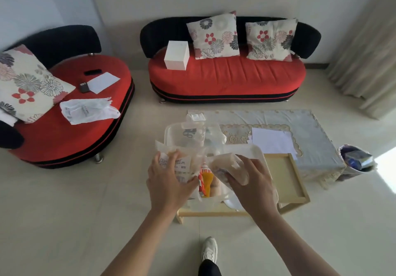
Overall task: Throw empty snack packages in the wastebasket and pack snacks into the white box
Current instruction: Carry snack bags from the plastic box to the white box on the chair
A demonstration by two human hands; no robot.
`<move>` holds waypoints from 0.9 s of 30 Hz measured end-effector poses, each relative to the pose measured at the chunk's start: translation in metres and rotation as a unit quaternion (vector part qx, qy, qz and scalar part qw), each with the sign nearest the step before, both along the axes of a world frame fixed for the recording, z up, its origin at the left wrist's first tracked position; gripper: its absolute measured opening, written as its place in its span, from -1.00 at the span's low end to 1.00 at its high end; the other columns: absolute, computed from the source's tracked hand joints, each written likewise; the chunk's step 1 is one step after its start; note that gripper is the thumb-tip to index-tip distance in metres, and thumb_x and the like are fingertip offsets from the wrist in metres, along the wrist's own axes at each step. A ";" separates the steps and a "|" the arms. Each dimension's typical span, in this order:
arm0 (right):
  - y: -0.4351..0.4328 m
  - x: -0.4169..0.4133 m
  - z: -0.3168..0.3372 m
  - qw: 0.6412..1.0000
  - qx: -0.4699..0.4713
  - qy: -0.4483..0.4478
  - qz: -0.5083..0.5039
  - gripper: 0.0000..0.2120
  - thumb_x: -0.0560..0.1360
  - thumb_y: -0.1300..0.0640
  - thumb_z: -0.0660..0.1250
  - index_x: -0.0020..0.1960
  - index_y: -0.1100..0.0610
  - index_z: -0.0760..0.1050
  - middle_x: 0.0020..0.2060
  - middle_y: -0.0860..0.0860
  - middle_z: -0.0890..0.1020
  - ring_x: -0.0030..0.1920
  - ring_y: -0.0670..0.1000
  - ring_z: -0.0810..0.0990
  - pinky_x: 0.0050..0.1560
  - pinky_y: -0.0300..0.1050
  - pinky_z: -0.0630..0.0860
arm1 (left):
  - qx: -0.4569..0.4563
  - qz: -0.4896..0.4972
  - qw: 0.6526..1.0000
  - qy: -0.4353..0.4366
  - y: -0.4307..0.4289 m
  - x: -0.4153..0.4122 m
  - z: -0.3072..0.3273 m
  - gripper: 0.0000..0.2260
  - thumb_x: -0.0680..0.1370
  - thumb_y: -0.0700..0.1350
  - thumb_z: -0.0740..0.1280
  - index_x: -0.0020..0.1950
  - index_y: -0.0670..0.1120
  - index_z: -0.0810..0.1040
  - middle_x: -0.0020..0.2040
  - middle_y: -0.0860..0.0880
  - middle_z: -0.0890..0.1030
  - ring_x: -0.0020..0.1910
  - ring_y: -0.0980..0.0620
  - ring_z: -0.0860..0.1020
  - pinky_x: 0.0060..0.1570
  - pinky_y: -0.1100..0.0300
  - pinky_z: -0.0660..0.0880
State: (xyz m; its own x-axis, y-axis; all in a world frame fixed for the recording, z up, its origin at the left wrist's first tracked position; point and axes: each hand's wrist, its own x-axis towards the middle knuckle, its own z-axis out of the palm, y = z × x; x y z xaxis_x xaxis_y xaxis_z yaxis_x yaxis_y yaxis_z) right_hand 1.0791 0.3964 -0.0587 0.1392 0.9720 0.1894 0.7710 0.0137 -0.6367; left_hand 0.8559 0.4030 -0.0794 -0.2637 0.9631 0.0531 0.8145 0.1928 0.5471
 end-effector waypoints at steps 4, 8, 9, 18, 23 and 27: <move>0.026 -0.005 -0.024 1.000 -0.019 -0.001 0.001 -0.51 0.41 -0.24 0.49 0.28 -0.11 0.54 0.07 -0.04 0.61 0.04 0.09 0.60 -0.06 -0.06 0.53 | -0.027 0.010 0.999 0.014 0.021 -0.001 -0.020 -0.19 0.27 0.46 0.43 0.46 0.26 0.33 0.54 -0.10 0.19 0.49 -0.20 0.24 0.30 -0.21 0.43; 0.048 -0.012 -0.044 0.999 -0.041 0.004 0.003 -0.48 0.42 -0.22 0.48 0.32 -0.10 0.52 0.11 -0.03 0.60 0.10 0.11 0.58 -0.01 0.00 0.56 | -0.049 0.019 0.998 0.014 0.042 0.000 -0.033 -0.18 0.24 0.50 0.36 0.45 0.25 0.35 0.52 -0.12 0.22 0.46 -0.22 0.28 0.26 -0.21 0.45; 0.052 -0.014 -0.046 0.999 -0.043 0.004 0.006 -0.48 0.42 -0.22 0.48 0.33 -0.09 0.52 0.11 -0.02 0.60 0.11 0.11 0.58 -0.01 -0.01 0.55 | -0.058 0.020 0.998 0.010 0.047 0.000 -0.036 -0.16 0.23 0.52 0.32 0.46 0.25 0.35 0.52 -0.12 0.21 0.47 -0.22 0.28 0.26 -0.22 0.45; 0.068 -0.024 -0.071 0.983 -0.154 -0.098 0.000 -0.15 0.42 -0.52 0.17 0.59 -0.18 0.08 0.53 -0.04 0.32 0.49 0.07 0.35 0.19 0.12 0.54 | -0.115 -0.035 0.993 0.017 0.059 0.008 -0.058 -0.14 0.35 0.61 -0.01 0.61 0.28 0.09 0.67 -0.12 -0.06 0.65 -0.16 -0.10 0.52 -0.35 -0.03; 0.065 -0.016 -0.081 0.976 -0.160 -0.148 0.021 -0.12 0.43 -0.55 -0.05 0.63 -0.15 0.01 0.58 0.06 0.25 0.57 0.14 0.22 0.45 0.22 0.32 | -0.086 -0.107 0.984 0.109 0.062 -0.006 -0.068 -0.16 0.44 0.60 -0.10 0.64 0.24 0.06 0.68 -0.06 -0.06 0.66 -0.12 -0.13 0.55 -0.34 -0.10; 0.067 -0.009 -0.084 0.971 -0.149 -0.185 0.036 -0.15 0.45 -0.53 -0.05 0.63 -0.14 -0.02 0.61 0.07 0.17 0.61 0.17 0.07 0.54 0.31 0.13 | -0.078 -0.142 0.976 0.149 0.064 -0.012 -0.065 -0.16 0.46 0.59 -0.10 0.65 0.20 0.06 0.69 -0.06 -0.06 0.66 -0.13 -0.10 0.56 -0.32 -0.08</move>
State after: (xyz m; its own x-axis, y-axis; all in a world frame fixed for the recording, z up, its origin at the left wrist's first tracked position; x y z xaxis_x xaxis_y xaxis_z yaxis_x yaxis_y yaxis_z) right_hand 1.0704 0.4631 -0.1430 0.0457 0.9959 -0.0784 0.9516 -0.0673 -0.2998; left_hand 0.8438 0.4675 -0.1444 0.0191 0.9976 -0.0666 0.9657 -0.0011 0.2598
